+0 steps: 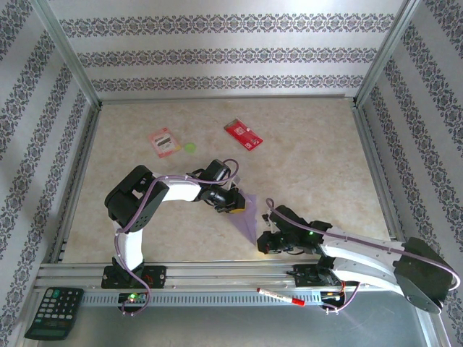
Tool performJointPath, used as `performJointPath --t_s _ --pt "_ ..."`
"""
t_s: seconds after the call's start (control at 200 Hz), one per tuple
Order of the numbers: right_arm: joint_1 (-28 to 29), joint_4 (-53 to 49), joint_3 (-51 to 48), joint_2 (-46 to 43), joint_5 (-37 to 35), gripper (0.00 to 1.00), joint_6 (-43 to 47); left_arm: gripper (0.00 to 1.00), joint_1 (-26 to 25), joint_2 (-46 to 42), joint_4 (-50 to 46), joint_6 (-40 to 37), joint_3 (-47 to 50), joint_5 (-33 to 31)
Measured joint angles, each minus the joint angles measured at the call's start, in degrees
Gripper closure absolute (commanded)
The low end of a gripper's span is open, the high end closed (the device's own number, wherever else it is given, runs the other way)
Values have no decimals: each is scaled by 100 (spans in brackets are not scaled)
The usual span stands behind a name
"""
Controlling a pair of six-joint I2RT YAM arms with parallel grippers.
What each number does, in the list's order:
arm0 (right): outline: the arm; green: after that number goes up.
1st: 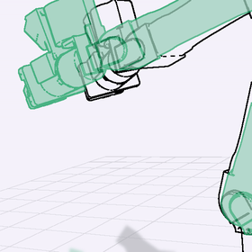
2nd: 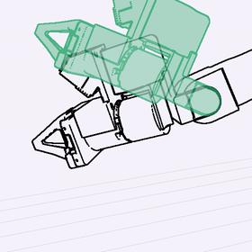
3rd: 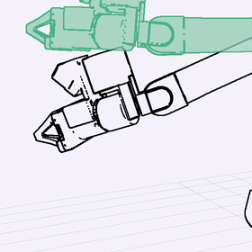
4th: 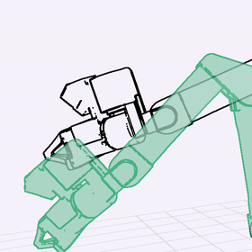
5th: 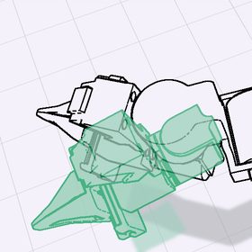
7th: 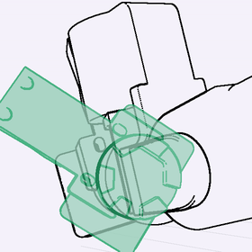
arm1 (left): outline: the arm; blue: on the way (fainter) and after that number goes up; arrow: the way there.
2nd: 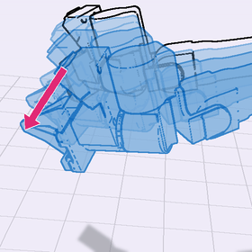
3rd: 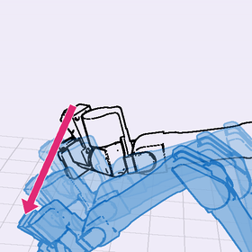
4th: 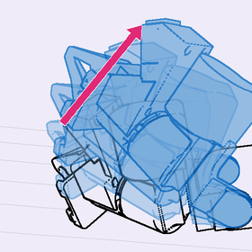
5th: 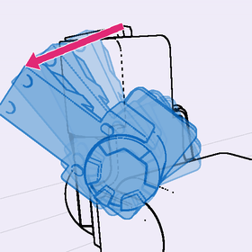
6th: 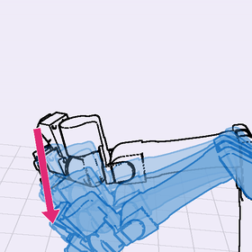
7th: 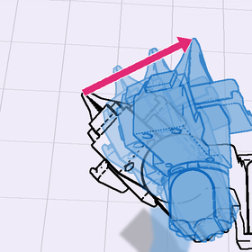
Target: Fold a paper plane with a square sheet of paper (pick it up from the middle)
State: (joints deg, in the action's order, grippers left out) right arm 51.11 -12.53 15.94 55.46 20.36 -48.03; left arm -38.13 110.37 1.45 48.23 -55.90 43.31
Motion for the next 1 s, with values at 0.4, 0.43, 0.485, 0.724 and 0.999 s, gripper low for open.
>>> performJointPath --t_s 0.4,0.43,0.485,0.724,0.999 --pt "-304 470 774 946 68 98 7 84 0 0 -13 0 -11 0" --pt "-341 496 793 1069 72 98 15 84 0 0 -13 0 -13 0" --pt "-398 555 833 1311 114 98 46 84 0 0 -17 0 -13 0" --pt "-452 813 881 1810 245 99 111 84 0 15 -59 -2 -39 4" --pt "-479 1143 459 1694 308 100 111 84 0 24 -105 -4 -72 4"
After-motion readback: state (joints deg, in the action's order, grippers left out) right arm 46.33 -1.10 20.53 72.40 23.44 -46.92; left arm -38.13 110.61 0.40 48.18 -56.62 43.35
